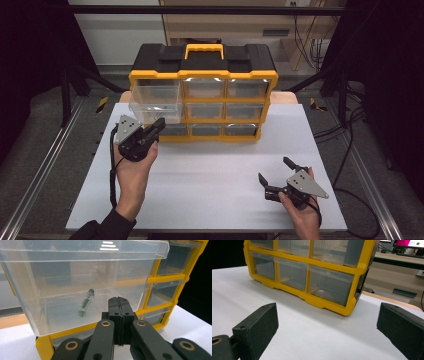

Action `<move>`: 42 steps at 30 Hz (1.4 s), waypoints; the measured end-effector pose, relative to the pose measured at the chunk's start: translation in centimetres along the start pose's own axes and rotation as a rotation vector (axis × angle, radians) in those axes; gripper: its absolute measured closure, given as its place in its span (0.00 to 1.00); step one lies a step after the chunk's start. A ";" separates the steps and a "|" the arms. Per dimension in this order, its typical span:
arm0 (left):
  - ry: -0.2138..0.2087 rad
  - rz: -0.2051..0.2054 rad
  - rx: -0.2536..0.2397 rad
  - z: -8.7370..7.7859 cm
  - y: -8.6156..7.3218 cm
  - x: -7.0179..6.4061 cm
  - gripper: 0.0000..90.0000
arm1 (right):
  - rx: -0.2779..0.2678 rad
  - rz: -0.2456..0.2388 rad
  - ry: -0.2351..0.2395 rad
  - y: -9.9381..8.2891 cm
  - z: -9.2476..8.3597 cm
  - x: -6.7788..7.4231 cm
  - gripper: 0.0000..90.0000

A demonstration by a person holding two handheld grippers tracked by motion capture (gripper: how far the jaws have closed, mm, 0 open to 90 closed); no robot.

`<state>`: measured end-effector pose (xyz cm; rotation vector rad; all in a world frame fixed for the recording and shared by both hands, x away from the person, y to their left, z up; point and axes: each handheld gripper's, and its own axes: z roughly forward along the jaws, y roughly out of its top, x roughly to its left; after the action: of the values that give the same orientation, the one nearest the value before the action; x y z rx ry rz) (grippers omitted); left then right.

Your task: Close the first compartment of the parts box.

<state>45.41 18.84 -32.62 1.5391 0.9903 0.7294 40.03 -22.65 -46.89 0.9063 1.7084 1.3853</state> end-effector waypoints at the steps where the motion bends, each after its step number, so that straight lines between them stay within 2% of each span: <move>1: -0.001 -0.008 -0.001 0.1 0.0 -0.1 1.00 | -0.005 0.003 -0.002 0.0 0.0 0.0 0.04; 9: -0.002 0.003 -0.002 0.5 0.5 -0.3 1.00 | 0.004 -0.001 0.004 0.0 0.0 0.1 0.04; 21: 0.027 0.010 -0.004 -0.5 0.9 0.8 1.00 | 0.006 0.003 0.009 0.0 0.1 0.1 0.04; 26: 0.026 0.013 0.001 -0.3 0.9 0.8 1.00 | -0.003 0.007 -0.005 0.0 -0.1 -0.1 0.03; 30: 0.027 0.011 -0.001 -0.1 1.0 0.8 1.00 | 0.000 0.009 -0.002 0.0 -0.1 -0.1 0.03; 34: 0.029 0.030 0.006 0.1 1.2 0.6 1.00 | 0.005 0.007 -0.003 0.0 0.0 -0.1 0.04; 42: 0.037 0.030 0.008 0.6 1.6 0.8 1.00 | 0.002 0.011 0.001 0.0 0.0 -0.1 0.03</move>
<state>46.61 19.24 -31.18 1.5546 1.0004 0.7780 40.07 -22.78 -46.92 0.9175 1.7088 1.3914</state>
